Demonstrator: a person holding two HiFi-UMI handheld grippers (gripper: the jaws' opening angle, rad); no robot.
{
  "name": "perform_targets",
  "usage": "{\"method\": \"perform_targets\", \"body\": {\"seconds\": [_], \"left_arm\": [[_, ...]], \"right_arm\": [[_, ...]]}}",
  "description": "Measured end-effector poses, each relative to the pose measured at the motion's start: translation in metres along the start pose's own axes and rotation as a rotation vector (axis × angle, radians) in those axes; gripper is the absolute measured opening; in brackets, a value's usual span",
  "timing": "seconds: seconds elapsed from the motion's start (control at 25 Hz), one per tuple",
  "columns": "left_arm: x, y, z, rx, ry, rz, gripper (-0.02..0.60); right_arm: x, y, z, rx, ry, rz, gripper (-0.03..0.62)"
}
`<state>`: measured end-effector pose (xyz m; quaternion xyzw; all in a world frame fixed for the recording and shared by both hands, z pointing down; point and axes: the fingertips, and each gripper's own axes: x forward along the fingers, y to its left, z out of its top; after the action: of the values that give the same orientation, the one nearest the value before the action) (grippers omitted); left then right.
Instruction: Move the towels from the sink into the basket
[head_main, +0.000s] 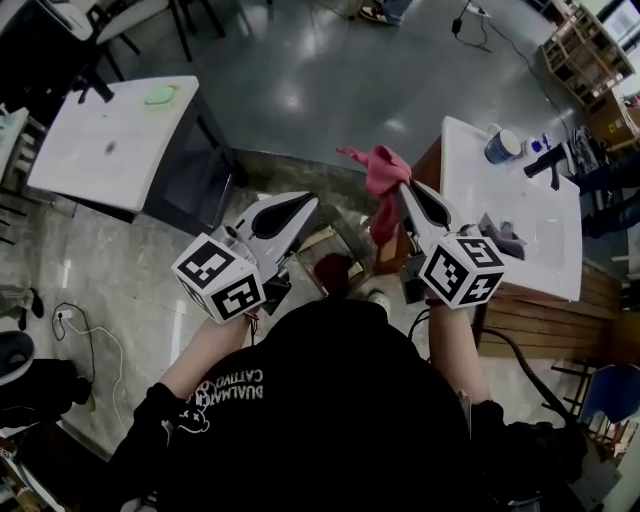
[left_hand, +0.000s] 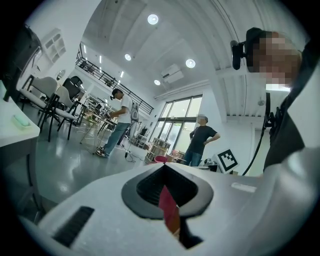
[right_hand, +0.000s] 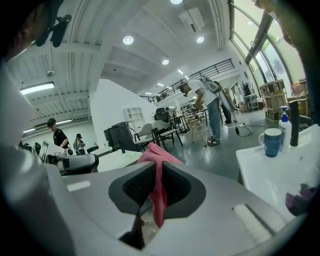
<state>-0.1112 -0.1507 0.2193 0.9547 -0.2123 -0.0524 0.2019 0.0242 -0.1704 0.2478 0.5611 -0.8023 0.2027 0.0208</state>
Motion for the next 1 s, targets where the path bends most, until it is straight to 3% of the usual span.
{"method": "perform_targets", "body": {"seconds": [0.6,1.0], "left_arm": [[-0.026,0.027,-0.043,-0.115,0.054,0.026,0.0],[-0.015,0.044,-0.072,-0.175,0.067,0.083,0.0]], "right_arm": [[0.021,0.02,-0.065,0.038,0.145,-0.002,0.049],[0.034,0.001,-0.098,0.063,0.252,0.034,0.049]]}}
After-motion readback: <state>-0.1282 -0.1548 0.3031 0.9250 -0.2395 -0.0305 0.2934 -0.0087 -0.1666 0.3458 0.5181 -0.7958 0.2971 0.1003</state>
